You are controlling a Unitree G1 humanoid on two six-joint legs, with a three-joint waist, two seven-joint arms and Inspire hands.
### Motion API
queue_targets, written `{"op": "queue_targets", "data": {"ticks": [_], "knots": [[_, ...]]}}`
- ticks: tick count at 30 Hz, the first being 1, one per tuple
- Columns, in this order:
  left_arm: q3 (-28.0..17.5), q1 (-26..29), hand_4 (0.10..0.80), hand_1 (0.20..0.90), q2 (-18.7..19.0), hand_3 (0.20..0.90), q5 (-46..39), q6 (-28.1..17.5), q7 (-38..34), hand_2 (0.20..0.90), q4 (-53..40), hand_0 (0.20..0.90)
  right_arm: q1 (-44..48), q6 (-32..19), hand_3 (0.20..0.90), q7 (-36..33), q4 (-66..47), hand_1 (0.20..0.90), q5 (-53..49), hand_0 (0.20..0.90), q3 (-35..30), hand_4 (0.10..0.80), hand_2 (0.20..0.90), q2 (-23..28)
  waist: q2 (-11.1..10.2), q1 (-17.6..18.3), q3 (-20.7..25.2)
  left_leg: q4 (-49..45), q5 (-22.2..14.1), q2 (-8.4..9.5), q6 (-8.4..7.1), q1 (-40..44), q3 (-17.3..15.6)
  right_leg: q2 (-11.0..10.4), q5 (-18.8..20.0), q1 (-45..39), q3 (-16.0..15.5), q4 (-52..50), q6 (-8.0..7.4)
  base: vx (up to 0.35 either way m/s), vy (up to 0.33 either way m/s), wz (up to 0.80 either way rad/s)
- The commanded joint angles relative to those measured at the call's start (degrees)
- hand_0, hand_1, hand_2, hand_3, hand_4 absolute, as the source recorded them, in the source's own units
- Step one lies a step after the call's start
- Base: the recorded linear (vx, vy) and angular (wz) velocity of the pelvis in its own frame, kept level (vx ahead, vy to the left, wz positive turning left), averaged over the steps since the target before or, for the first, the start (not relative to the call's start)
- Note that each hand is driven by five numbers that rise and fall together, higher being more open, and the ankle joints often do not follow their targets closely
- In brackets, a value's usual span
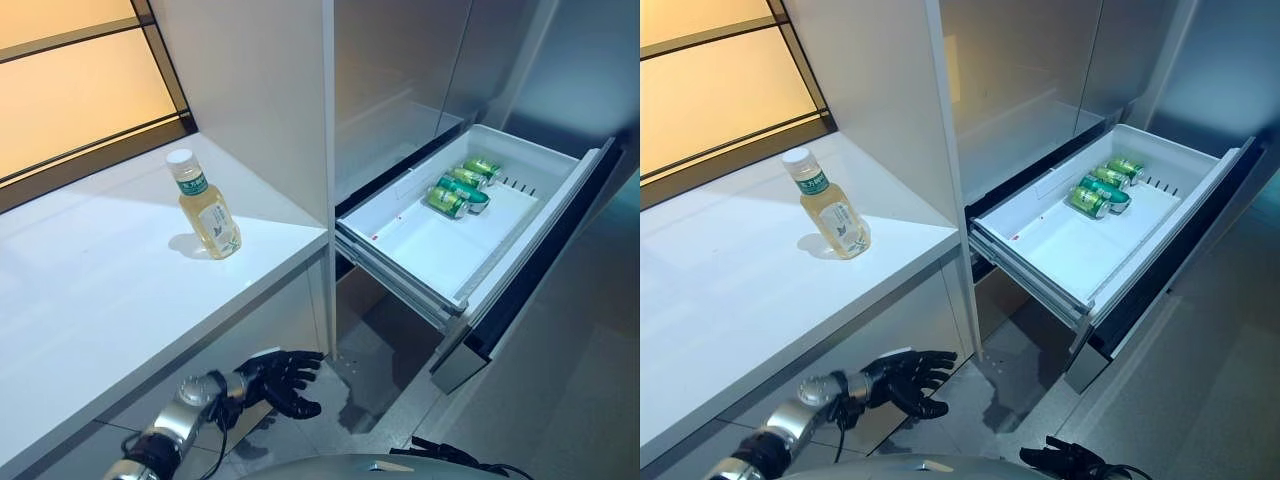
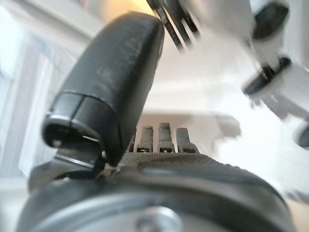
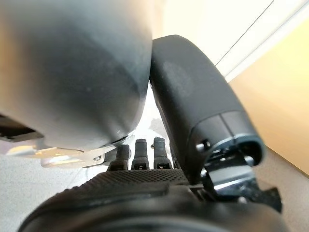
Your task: Put drinks into fridge and close the fridge
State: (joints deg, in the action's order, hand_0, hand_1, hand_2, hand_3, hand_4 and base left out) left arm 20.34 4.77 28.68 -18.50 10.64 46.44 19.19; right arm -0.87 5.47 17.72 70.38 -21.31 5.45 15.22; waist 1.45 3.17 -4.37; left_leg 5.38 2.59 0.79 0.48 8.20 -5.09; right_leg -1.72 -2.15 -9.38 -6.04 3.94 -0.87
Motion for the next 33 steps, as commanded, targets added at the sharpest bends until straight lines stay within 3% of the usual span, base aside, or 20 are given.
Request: {"op": "queue_targets", "data": {"ticks": [1, 3, 4, 6, 8, 9, 15, 19, 20, 21, 26, 29, 33], "knots": [[-3.06, 10.16, 0.800, 0.900, -2.32, 0.900, -22.78, 4.04, 2.59, 0.900, -14.08, 0.900, 3.06, -2.33, 0.900, 1.66, 3.51, 0.900, 1.07, 0.900, 0.68, 0.800, 0.900, 1.15, 2.41, -0.51, 1.66, -0.69, -6.83, 1.42, 1.32, 0.29, -0.26, 1.48, -1.70, 3.97, -0.10, -4.06, -3.63, 0.013, 0.009, -0.06], [-4.65, 11.49, 0.800, 0.900, -2.84, 0.900, -31.35, 1.17, -1.08, 0.900, -20.74, 0.900, 2.42, -3.06, 0.900, 1.28, 3.92, 0.900, 1.24, 0.900, 0.47, 0.800, 0.900, 0.56, 2.47, -0.61, 1.92, -0.55, -7.13, 1.53, 1.51, 0.53, 0.17, 1.47, -1.82, 3.72, -0.14, -3.98, -3.51, 0.006, 0.003, -0.02], [-4.66, 11.46, 0.800, 0.900, -2.82, 0.900, -31.39, 1.20, -1.15, 0.900, -20.82, 0.900, 2.41, -3.07, 0.900, 1.28, 3.92, 0.900, 1.24, 0.900, 0.48, 0.800, 0.900, 0.55, 2.46, -0.59, 1.90, -0.55, -7.13, 1.53, 1.51, 0.56, 0.19, 1.46, -1.83, 3.69, -0.15, -3.98, -3.51, 0.000, 0.000, 0.00], [-6.73, 13.31, 0.800, 0.900, -3.23, 0.900, -38.82, -6.52, -4.75, 0.900, -26.62, 0.900, 1.48, -3.53, 0.900, 0.47, 3.92, 0.900, 1.05, 0.900, 1.09, 0.800, 0.900, -0.36, 2.29, -0.56, 2.24, -0.51, -7.39, 1.73, 1.77, 0.93, 0.77, 1.47, -2.14, 3.30, -0.18, -4.10, -3.26, 0.031, -0.005, -0.01], [-7.39, 13.76, 0.800, 0.900, -3.30, 0.900, -39.73, -9.19, -5.68, 0.900, -27.68, 0.900, 1.20, -3.68, 0.900, 0.33, 3.95, 0.900, 0.99, 0.900, 1.27, 0.800, 0.900, -0.60, 2.21, -0.51, 2.34, -0.52, -7.48, 1.78, 1.84, 1.06, 0.92, 1.49, -2.29, 3.19, -0.18, -4.19, -3.17, 0.018, -0.004, -0.01], [-8.81, 15.04, 0.800, 0.900, -3.10, 0.900, -41.55, -13.77, -7.60, 0.900, -29.89, 0.900, 0.49, -4.11, 0.900, 0.01, 3.94, 0.900, 1.00, 0.900, 1.82, 0.800, 0.900, -1.07, 2.02, -0.36, 2.64, -0.50, -7.68, 1.88, 1.96, 1.35, 1.24, 1.56, -2.54, 2.95, -0.16, -4.26, -2.97, 0.041, -0.010, -0.01], [-14.00, 18.50, 0.800, 0.900, -1.43, 0.900, -41.44, -28.71, -15.79, 0.900, -34.32, 0.900, -1.25, -5.49, 0.900, -0.62, 4.39, 0.900, 0.94, 0.900, 3.24, 0.800, 0.900, -2.12, 1.51, 0.06, 3.67, -0.39, -8.07, 2.05, 1.98, 2.06, 1.77, 1.81, -3.07, 2.22, -0.20, -4.06, -2.64, 0.040, -0.008, 0.00], [-18.32, 20.88, 0.800, 0.900, 0.93, 0.900, -31.11, -39.59, -30.49, 0.900, -35.26, 0.900, -1.79, -5.87, 0.900, -0.40, 4.47, 0.900, 0.31, 0.900, 4.00, 0.800, 0.900, -2.24, 1.09, 0.07, 4.38, -0.39, -8.06, 2.06, 1.78, 2.12, 1.89, 1.97, -3.37, 2.07, -0.23, -3.98, -2.46, 0.000, 0.000, 0.00], [-18.42, 20.96, 0.800, 0.900, 1.03, 0.900, -30.34, -39.91, -31.15, 0.900, -35.33, 0.900, -1.78, -5.87, 0.900, -0.39, 4.47, 0.900, 0.28, 0.900, 4.04, 0.800, 0.900, -2.25, 1.07, 0.07, 4.40, -0.39, -8.06, 2.05, 1.78, 2.11, 1.90, 1.97, -3.39, 2.07, -0.24, -3.98, -2.45, 0.000, 0.000, 0.00], [-19.93, 21.66, 0.800, 0.900, 1.83, 0.900, -24.93, -42.19, -36.40, 0.900, -35.17, 0.900, -1.71, -5.83, 0.900, -0.38, 4.53, 0.900, -0.05, 0.900, 4.21, 0.800, 0.900, -2.28, 0.91, -0.08, 4.59, -0.40, -8.01, 2.04, 1.72, 2.06, 1.98, 2.04, -3.49, 2.08, -0.26, -4.00, -2.34, 0.000, 0.000, 0.00], [-22.85, 22.20, 0.800, 0.900, 3.70, 0.900, -11.31, -43.47, -51.45, 0.900, -35.03, 0.900, -1.48, -5.80, 0.900, -0.61, 4.85, 0.900, -0.84, 0.900, 4.66, 0.800, 0.900, -2.41, 0.58, -0.54, 4.74, -0.49, -7.91, 1.98, 1.61, 1.97, 2.21, 2.14, -3.90, 2.02, -0.42, -4.22, -2.06, 0.000, 0.000, 0.00], [-24.61, 22.02, 0.800, 0.900, 4.64, 0.900, -6.43, -42.35, -58.52, 0.900, -34.60, 0.900, -1.20, -5.56, 0.900, -0.79, 4.91, 0.900, -1.27, 0.900, 4.78, 0.800, 0.900, -2.43, 0.42, -0.88, 4.76, -0.56, -7.80, 1.92, 1.46, 1.87, 2.31, 2.18, -4.08, 1.99, -0.58, -4.36, -1.87, 0.000, 0.000, 0.00], [-25.64, 21.34, 0.800, 0.900, 5.14, 0.900, -3.13, -39.43, -62.29, 0.900, -33.77, 0.900, -0.98, -5.08, 0.900, -0.94, 4.55, 0.900, -1.25, 0.900, 4.69, 0.800, 0.900, -2.50, 0.34, -1.13, 4.54, -0.69, -7.62, 1.87, 1.35, 1.76, 2.39, 2.20, -4.30, 2.06, -0.71, -4.75, -1.69, 0.000, 0.000, 0.00]]}}
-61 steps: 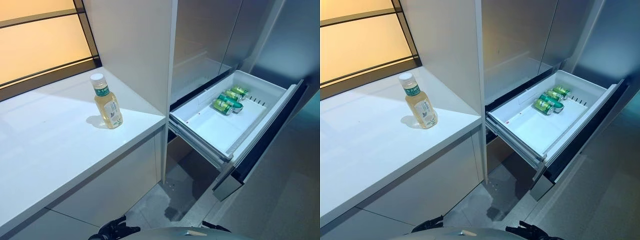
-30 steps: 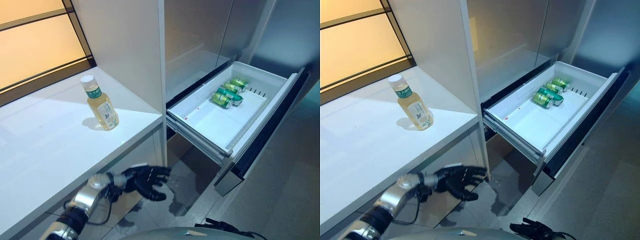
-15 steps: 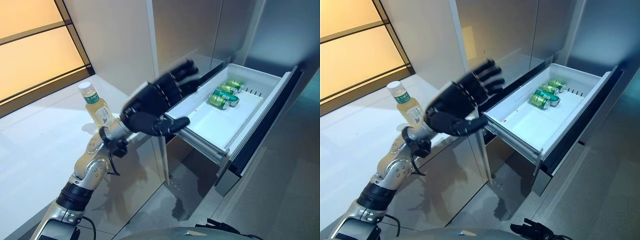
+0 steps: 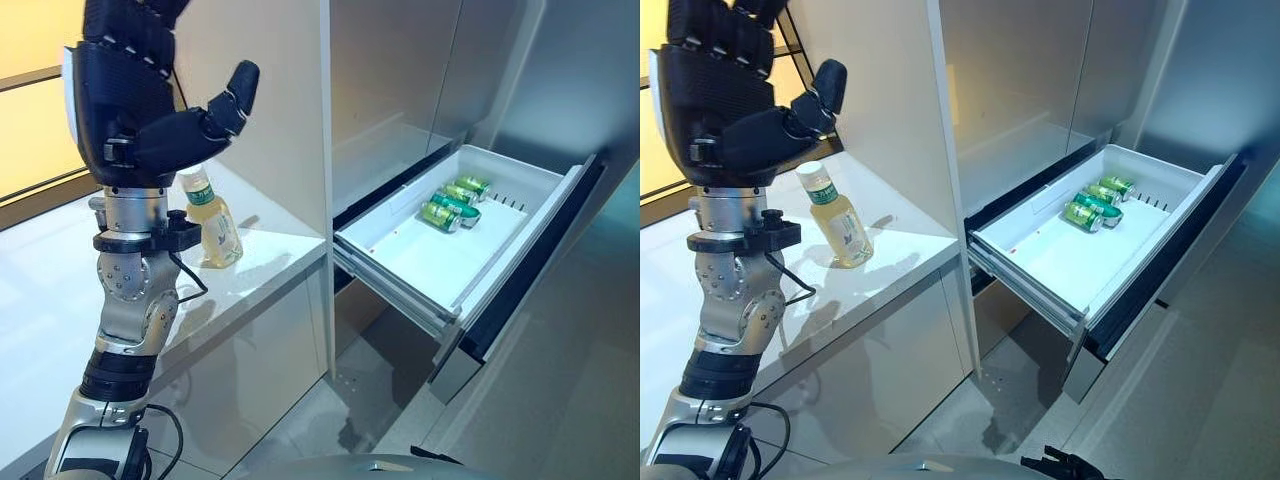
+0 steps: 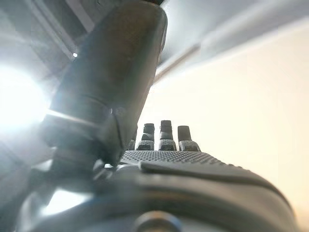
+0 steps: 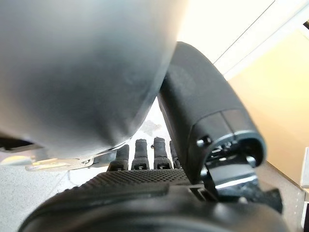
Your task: Put drinks into fridge and close the fridge
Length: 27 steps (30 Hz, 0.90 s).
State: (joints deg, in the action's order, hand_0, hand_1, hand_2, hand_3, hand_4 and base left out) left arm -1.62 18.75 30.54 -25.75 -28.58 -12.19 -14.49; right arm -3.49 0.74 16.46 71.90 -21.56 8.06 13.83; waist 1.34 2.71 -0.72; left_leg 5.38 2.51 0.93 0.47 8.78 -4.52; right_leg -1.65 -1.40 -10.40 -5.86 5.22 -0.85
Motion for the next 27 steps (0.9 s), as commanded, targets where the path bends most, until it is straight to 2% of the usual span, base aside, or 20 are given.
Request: {"op": "queue_targets", "data": {"ticks": [1, 7, 10, 16, 27], "knots": [[-3.61, 7.23, 0.800, 0.900, 3.55, 0.900, 4.11, 0.82, -4.18, 0.900, 0.39, 0.900, 1.68, -0.26, 0.900, 0.29, 2.99, 0.900, -0.97, 0.900, 2.01, 0.800, 0.900, -1.10, 0.44, -0.75, 0.82, -0.74, -7.50, 1.71, 1.35, 1.16, 1.86, 2.15, -5.08, 3.08, -0.91, -6.13, -1.68, 0.000, 0.000, 0.00], [-2.67, 6.74, 0.800, 0.900, 3.95, 0.900, 2.88, 5.38, -4.67, 0.900, 2.89, 0.900, 2.42, 0.57, 0.900, 0.18, 2.59, 0.900, -1.15, 0.900, 1.95, 0.800, 0.900, -0.83, 0.37, -1.11, 0.32, -0.95, -7.43, 1.66, 1.23, 1.08, 1.88, 2.17, -5.23, 3.03, -1.12, -6.43, -1.60, -0.010, 0.008, 0.04], [-1.80, 5.38, 0.800, 0.900, 2.93, 0.900, 1.30, 7.09, -4.02, 0.900, 4.91, 0.900, 2.82, 1.11, 0.900, 0.19, 2.19, 0.900, -1.16, 0.900, 1.68, 0.800, 0.900, -0.58, 0.35, -1.24, -0.03, -1.06, -7.37, 1.60, 1.11, 1.07, 1.80, 2.11, -5.26, 3.02, -1.24, -6.59, -1.62, 0.000, 0.000, 0.00], [-0.42, 2.72, 0.800, 0.900, 0.01, 0.900, -3.07, 8.88, -1.19, 0.900, 8.40, 0.900, 3.08, 2.18, 0.900, 0.08, 1.62, 0.900, -0.76, 0.900, 1.04, 0.800, 0.900, -0.36, 0.26, -1.32, -0.31, -1.25, -7.36, 1.60, 1.09, 1.20, 1.81, 2.14, -5.25, 2.89, -1.19, -6.74, -1.65, -0.006, 0.005, 0.02], [0.50, 0.58, 0.800, 0.900, -1.56, 0.900, -1.08, 11.04, -1.70, 0.900, 12.89, 0.900, 3.14, 3.51, 0.900, 0.13, 0.56, 0.900, 0.25, 0.900, 0.05, 0.800, 0.900, 0.11, 0.18, -1.11, -0.62, -1.52, -7.48, 1.58, 1.08, 1.33, 1.30, 2.13, -5.18, 2.84, -1.01, -6.87, -1.84, 0.000, 0.000, 0.00]]}}
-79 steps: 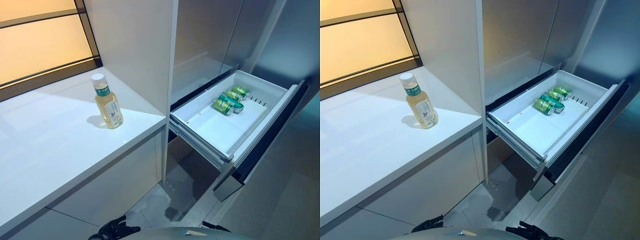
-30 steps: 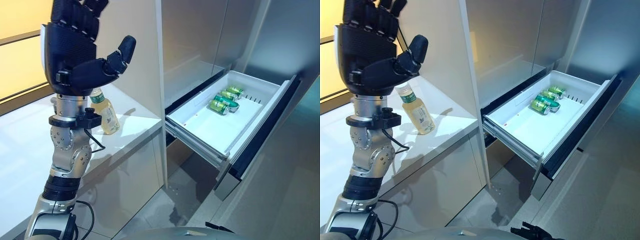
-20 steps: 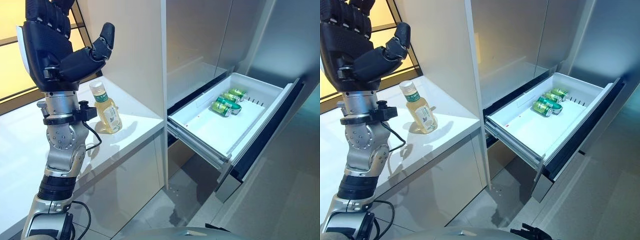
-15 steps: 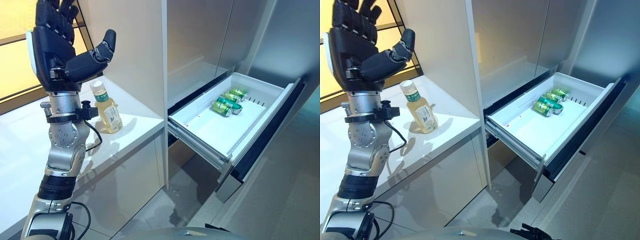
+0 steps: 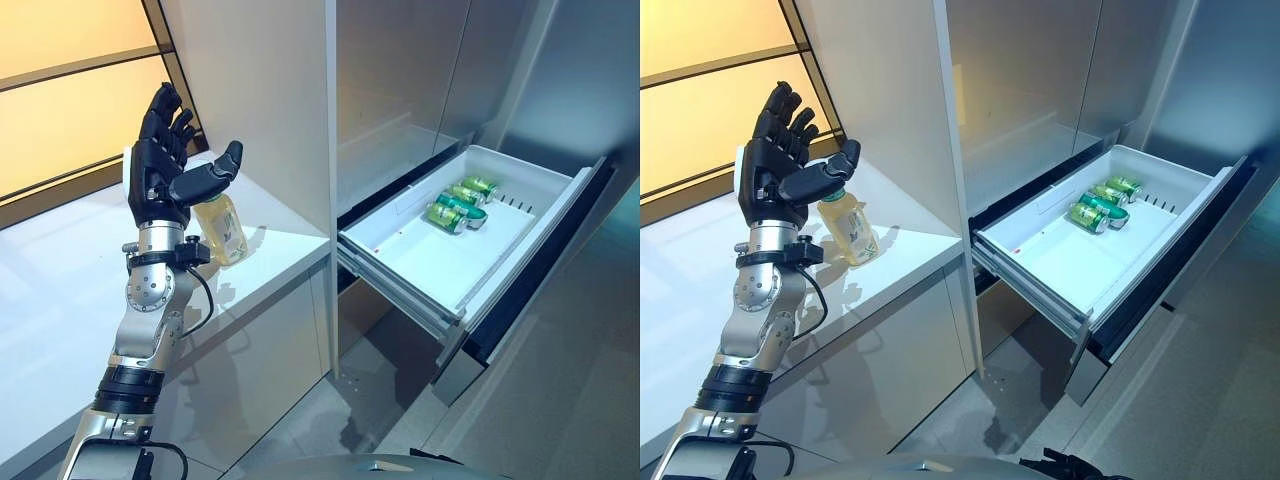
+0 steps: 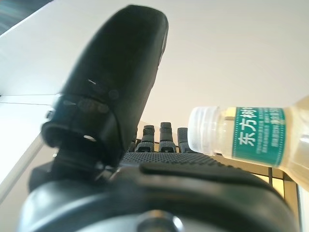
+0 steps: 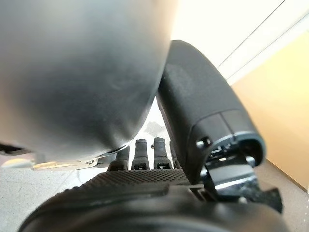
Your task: Put drinks into fridge and close the fridge
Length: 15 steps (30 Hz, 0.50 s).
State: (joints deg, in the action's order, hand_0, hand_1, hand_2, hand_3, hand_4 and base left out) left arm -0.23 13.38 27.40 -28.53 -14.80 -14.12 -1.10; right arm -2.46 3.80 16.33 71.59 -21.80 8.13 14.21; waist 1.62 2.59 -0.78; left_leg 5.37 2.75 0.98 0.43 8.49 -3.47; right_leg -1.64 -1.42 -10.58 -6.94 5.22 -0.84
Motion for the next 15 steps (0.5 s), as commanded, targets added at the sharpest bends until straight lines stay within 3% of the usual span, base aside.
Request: {"op": "queue_targets", "data": {"ticks": [1, 15], "knots": [[-0.88, 5.98, 0.800, 0.900, 1.60, 0.900, 1.69, -2.76, 0.24, 0.900, -0.46, 0.900, 2.11, 0.46, 0.900, 0.26, 0.86, 0.900, 0.49, 0.900, -0.03, 0.800, 0.900, -0.28, -0.11, -0.98, -0.57, -1.53, -7.72, 1.54, 1.12, 1.63, 0.25, 2.12, -5.16, 3.00, 0.07, -6.87, -1.86, 0.000, 0.000, 0.00], [0.18, 5.57, 0.800, 0.900, 1.67, 0.900, 6.45, -1.91, -3.74, 0.900, 4.10, 0.900, 1.93, 1.56, 0.900, 0.03, -0.58, 0.900, 1.14, 0.900, -0.15, 0.800, 0.900, -0.22, -0.15, -0.38, -0.77, -1.68, -7.81, 1.48, 1.10, 1.77, -0.71, 2.12, -5.02, 3.01, 0.29, -6.94, -2.03, 0.000, 0.000, 0.00]]}}
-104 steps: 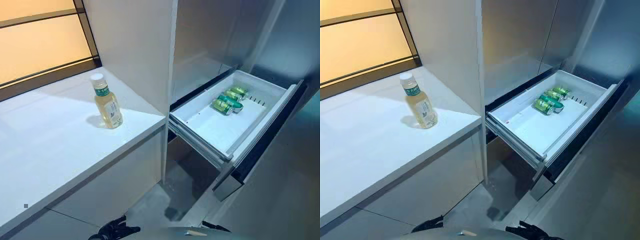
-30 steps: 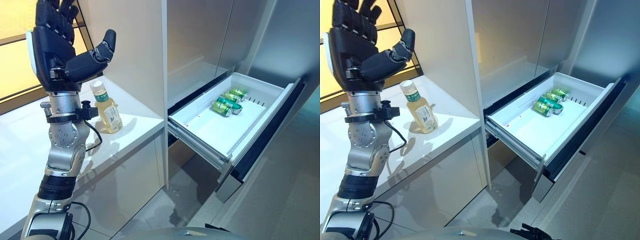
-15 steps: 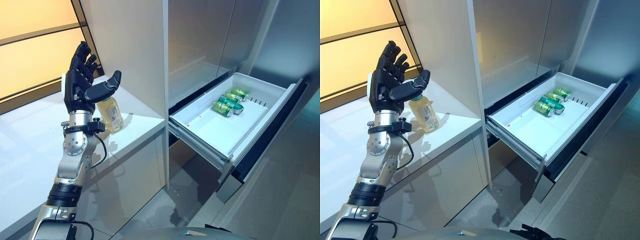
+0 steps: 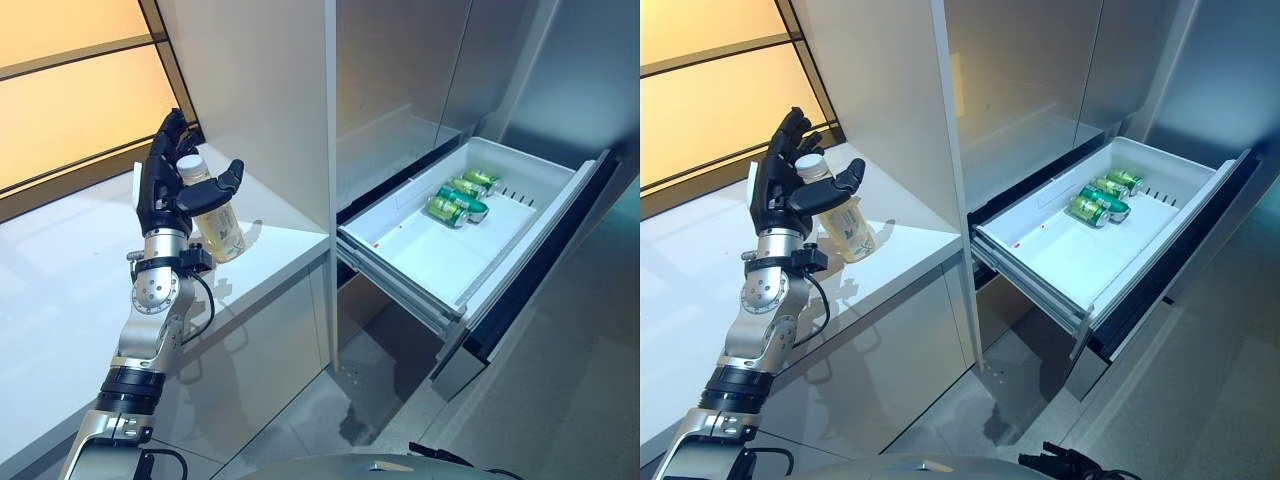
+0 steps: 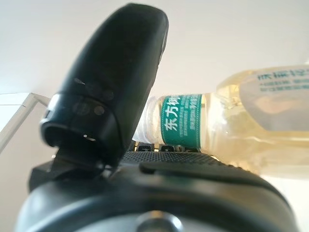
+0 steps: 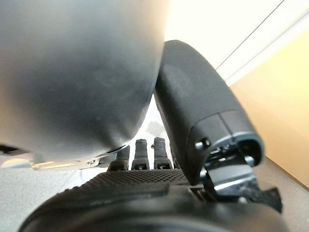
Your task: Put drinks into fridge and close the fridge
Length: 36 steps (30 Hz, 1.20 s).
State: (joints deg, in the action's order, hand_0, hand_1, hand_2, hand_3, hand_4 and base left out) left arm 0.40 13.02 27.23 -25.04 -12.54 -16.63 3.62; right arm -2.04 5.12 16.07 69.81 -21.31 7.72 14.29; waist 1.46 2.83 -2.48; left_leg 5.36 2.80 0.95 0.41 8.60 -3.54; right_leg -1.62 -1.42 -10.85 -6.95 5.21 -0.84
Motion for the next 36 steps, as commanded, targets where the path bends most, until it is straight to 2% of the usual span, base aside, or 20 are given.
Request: {"op": "queue_targets", "data": {"ticks": [1, 18, 36], "knots": [[-0.44, 5.93, 0.800, 0.900, 1.84, 0.900, 2.96, -4.17, -1.22, 0.900, -0.61, 0.900, 1.50, 0.24, 0.900, 0.28, 1.19, 0.900, 0.65, 0.900, 0.26, 0.800, 0.900, -0.30, 0.00, -0.63, 0.92, -1.67, -7.86, 1.51, 1.12, 1.65, -0.63, 2.10, -5.01, 3.28, 0.30, -6.92, -2.03, 0.000, 0.000, 0.00], [1.77, 5.12, 0.800, 0.900, 0.55, 0.900, 4.48, -1.75, -0.19, 0.900, 4.33, 0.900, 1.12, 1.55, 0.900, 0.25, 0.11, 0.900, 1.56, 0.900, -0.28, 0.800, 0.900, -0.08, -0.06, 0.04, 0.61, -2.00, -8.15, 1.44, 1.14, 1.94, -1.48, 2.17, -4.88, 3.20, 0.80, -7.04, -2.25, 0.000, 0.000, 0.00], [2.22, 4.21, 0.800, 0.900, 0.30, 0.900, 4.67, -1.84, -0.22, 0.900, 6.35, 0.900, 0.78, 2.23, 0.900, 0.41, -0.81, 0.900, 1.74, 0.900, -0.48, 0.800, 0.900, 0.08, -0.16, 0.23, 0.29, -2.15, -8.20, 1.41, 1.21, 1.80, -1.90, 2.27, -4.86, 3.39, 1.02, -7.13, -2.27, 0.000, 0.000, 0.00]]}}
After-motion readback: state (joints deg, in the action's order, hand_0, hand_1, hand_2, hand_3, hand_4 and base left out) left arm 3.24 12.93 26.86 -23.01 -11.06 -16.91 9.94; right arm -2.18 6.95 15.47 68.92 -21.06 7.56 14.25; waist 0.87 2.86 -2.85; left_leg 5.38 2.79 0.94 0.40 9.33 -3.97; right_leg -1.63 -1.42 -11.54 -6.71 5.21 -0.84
